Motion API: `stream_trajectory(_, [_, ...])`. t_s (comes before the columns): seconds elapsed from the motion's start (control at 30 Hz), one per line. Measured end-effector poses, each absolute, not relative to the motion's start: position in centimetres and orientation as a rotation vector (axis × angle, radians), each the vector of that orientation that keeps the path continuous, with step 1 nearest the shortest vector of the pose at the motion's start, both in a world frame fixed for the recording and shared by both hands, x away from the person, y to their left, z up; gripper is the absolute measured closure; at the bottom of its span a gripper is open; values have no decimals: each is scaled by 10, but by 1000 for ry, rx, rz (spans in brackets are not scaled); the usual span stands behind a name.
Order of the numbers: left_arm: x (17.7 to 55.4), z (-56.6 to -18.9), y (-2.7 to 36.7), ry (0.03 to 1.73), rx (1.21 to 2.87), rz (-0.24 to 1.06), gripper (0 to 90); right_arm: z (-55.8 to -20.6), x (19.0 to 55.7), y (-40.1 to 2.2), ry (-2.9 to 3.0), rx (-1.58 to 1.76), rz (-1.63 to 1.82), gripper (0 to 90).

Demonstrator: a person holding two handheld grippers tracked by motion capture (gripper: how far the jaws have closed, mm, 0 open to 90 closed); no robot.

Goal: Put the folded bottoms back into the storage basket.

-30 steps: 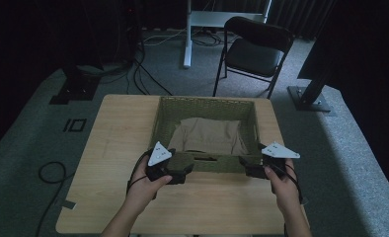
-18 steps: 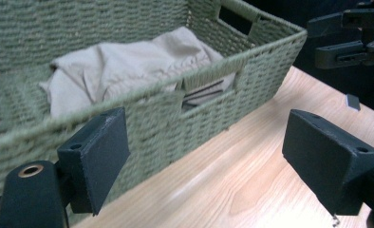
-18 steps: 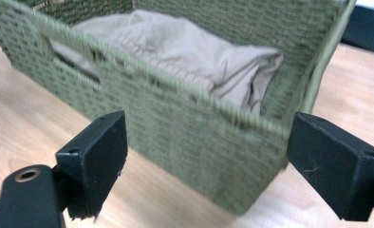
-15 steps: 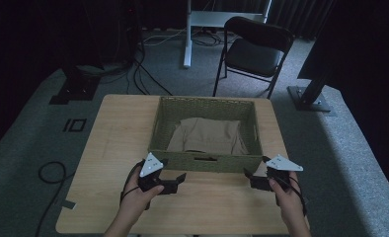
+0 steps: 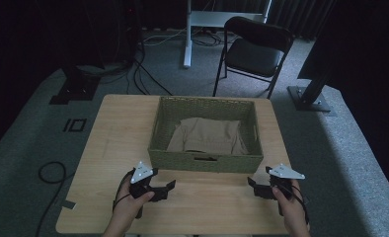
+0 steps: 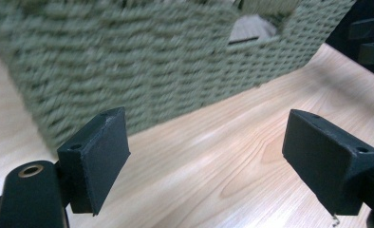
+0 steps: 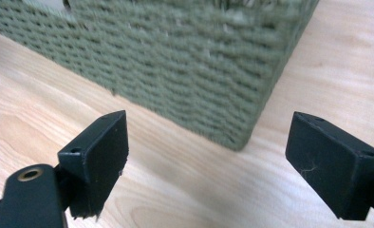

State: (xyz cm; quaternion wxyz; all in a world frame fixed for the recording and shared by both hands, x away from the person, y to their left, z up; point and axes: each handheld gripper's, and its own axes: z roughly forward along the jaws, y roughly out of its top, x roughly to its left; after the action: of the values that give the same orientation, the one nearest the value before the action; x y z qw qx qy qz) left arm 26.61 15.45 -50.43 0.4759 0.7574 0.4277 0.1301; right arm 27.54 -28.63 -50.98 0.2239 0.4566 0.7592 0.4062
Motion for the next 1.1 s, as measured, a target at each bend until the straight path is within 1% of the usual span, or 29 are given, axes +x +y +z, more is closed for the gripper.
stream_trajectory(0.17, [264,-516,167,1101,1831,314,165,-524,272,-291,2116,1292,1104,138])
stream_trajectory(0.47, [261,-529,186,1168,1827,353,164,-544,265,-304,2114,1359,1055,139])
stream_trajectory(0.73, [256,-536,207,1251,1811,411,164,-551,258,-319,2080,1416,1018,138])
stream_trajectory(0.87, [260,-535,218,1292,1811,483,164,-552,257,-324,2061,1438,1000,139])
stream_trajectory(1.1, [255,-541,236,1358,1779,495,164,-553,257,-328,2047,1448,953,138])
